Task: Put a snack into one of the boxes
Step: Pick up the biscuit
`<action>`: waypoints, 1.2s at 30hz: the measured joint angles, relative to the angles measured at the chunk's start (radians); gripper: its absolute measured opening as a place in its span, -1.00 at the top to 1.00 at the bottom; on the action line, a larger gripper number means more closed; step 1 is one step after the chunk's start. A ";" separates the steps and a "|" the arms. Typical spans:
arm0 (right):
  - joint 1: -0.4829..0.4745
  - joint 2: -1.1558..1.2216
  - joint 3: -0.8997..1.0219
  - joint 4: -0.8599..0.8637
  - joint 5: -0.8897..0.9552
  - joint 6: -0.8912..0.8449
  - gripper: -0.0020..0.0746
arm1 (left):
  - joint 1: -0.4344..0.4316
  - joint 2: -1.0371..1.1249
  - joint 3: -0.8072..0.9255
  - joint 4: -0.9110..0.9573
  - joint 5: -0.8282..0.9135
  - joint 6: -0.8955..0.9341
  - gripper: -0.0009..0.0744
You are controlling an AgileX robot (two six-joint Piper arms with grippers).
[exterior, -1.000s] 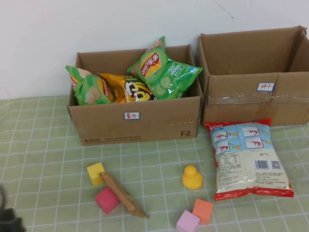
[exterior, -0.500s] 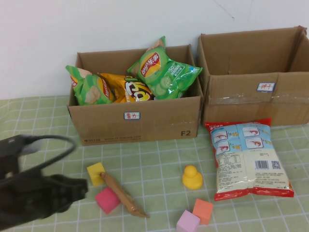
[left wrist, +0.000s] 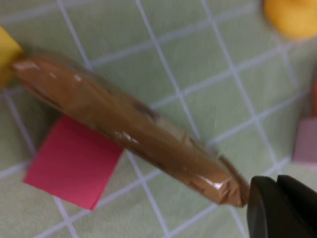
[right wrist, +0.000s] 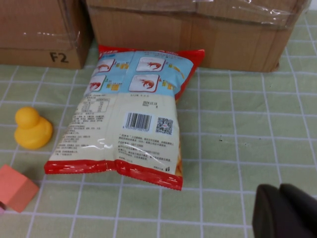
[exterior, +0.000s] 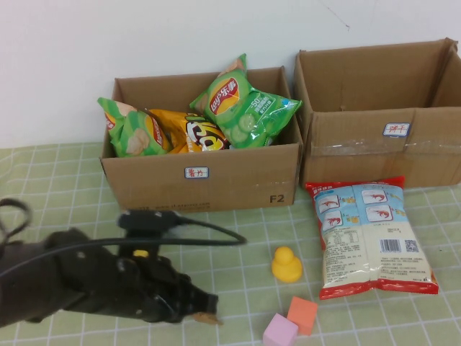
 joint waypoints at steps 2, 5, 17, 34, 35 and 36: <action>0.000 0.000 0.000 0.000 0.000 0.000 0.95 | -0.015 0.028 -0.021 0.077 0.031 -0.047 0.98; 0.000 0.000 0.002 0.000 0.000 0.000 0.95 | -0.017 0.041 -0.056 0.206 0.121 -0.091 0.98; 0.000 0.000 0.002 0.009 0.000 0.000 0.95 | -0.017 0.041 -0.113 0.443 0.304 -0.322 0.93; 0.000 0.000 0.004 0.048 -0.002 0.000 0.95 | -0.017 0.185 -0.136 0.467 0.170 -0.604 -0.54; 0.000 0.000 0.004 0.050 -0.002 0.000 0.95 | -0.017 0.196 -0.140 0.457 0.170 -0.604 -0.52; 0.000 0.000 0.004 0.050 -0.002 0.000 0.95 | -0.017 0.204 -0.143 0.446 0.172 -0.604 -0.50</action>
